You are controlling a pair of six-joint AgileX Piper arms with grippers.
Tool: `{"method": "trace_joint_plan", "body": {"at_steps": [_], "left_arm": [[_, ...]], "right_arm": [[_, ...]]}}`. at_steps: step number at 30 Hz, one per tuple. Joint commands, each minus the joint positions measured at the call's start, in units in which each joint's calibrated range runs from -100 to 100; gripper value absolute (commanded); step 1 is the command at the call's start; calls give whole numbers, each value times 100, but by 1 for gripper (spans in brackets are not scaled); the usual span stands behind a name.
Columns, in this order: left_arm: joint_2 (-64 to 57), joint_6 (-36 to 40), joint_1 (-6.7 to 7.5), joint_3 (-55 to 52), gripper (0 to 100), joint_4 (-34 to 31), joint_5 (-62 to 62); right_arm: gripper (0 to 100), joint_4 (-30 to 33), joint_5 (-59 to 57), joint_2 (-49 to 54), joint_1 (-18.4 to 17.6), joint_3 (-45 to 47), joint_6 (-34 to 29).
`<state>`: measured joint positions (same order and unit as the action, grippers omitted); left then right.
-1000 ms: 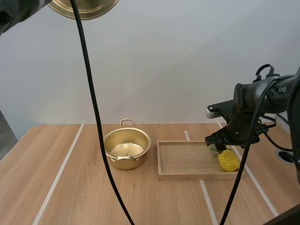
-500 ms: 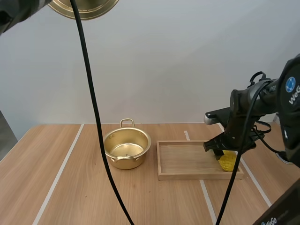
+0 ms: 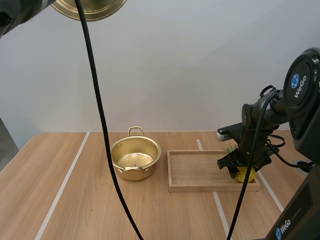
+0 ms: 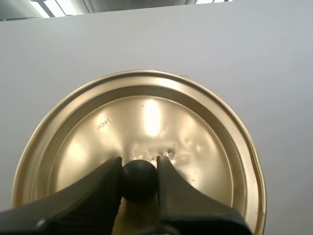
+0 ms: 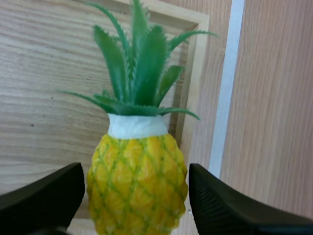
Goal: Open the pot, put the pineapple inside, and close it
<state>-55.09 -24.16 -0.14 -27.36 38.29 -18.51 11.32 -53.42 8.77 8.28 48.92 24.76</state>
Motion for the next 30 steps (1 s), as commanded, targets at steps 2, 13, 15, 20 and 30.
{"method": "trace_joint_plan", "body": {"at_steps": [2, 13, 15, 20, 30], "left_arm": [[-43, 6, 13, 45, 0, 17, 171], [-43, 6, 13, 45, 0, 17, 171], [-43, 6, 13, 45, 0, 17, 171], [-43, 6, 13, 45, 0, 17, 171], [-43, 6, 13, 45, 0, 17, 171]], "right_arm": [[100, 62, 295, -38, 22, 21, 22], [100, 187, 753, -352, 22, 21, 22], [100, 286, 930, -434, 22, 21, 22], [100, 320, 1119, -496, 22, 21, 22], [0, 360, 897, -496, 22, 21, 22]]}}
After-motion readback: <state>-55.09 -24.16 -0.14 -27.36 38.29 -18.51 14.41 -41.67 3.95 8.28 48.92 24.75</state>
